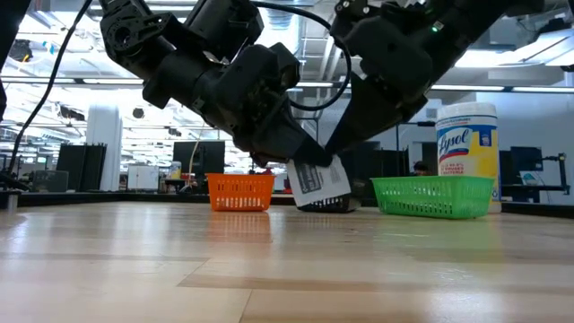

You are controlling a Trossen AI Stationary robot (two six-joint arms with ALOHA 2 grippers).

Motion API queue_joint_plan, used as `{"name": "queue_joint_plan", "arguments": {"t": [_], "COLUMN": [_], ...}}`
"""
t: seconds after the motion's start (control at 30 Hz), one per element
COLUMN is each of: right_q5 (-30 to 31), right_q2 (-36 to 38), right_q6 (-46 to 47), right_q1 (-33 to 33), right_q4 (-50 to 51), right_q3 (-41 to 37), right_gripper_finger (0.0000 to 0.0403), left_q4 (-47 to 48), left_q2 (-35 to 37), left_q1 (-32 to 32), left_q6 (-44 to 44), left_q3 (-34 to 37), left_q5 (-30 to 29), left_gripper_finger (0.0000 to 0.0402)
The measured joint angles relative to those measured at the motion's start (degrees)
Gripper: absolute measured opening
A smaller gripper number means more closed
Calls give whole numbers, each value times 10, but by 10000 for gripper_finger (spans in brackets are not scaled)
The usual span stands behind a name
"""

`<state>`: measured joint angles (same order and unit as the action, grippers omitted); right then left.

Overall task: Pick & Place First Aid Supplies
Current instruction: Put the black towelette pack into the black basket

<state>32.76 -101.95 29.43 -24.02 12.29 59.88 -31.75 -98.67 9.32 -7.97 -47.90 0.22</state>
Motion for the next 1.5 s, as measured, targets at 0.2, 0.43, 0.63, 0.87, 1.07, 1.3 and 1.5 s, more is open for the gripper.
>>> {"name": "queue_joint_plan", "arguments": {"t": [0.2, 0.43, 0.63, 0.87, 1.07, 1.3, 1.5], "right_q5": [-10, -12, -15, -14, -12, -12, -17], "right_q2": [0, 0, 0, 0, 0, 0, 0], "right_q6": [0, 0, 0, -28, -29, -25, 15], "right_q1": [0, 0, 0, 0, 0, 0, -1], "right_q4": [1, 4, 7, 6, 6, 16, 72], "right_q3": [0, 0, 0, 0, 0, 0, 0], "right_gripper_finger": [0, 0, 0, 0, 0, 26, 80], "left_q4": [0, 1, 1, 1, 1, 0, 0], "left_q2": [0, 0, 0, 0, 0, 0, 0], "left_q1": [0, 0, 0, 0, 0, 0, -1], "left_q6": [2, 2, 2, 2, 2, 2, 2], "left_q3": [0, 0, 0, 0, 0, 0, 0], "left_q5": [1, 0, -2, -3, -2, -2, 7], "left_gripper_finger": [12, 14, 43, 70, 52, 11, 8]}}
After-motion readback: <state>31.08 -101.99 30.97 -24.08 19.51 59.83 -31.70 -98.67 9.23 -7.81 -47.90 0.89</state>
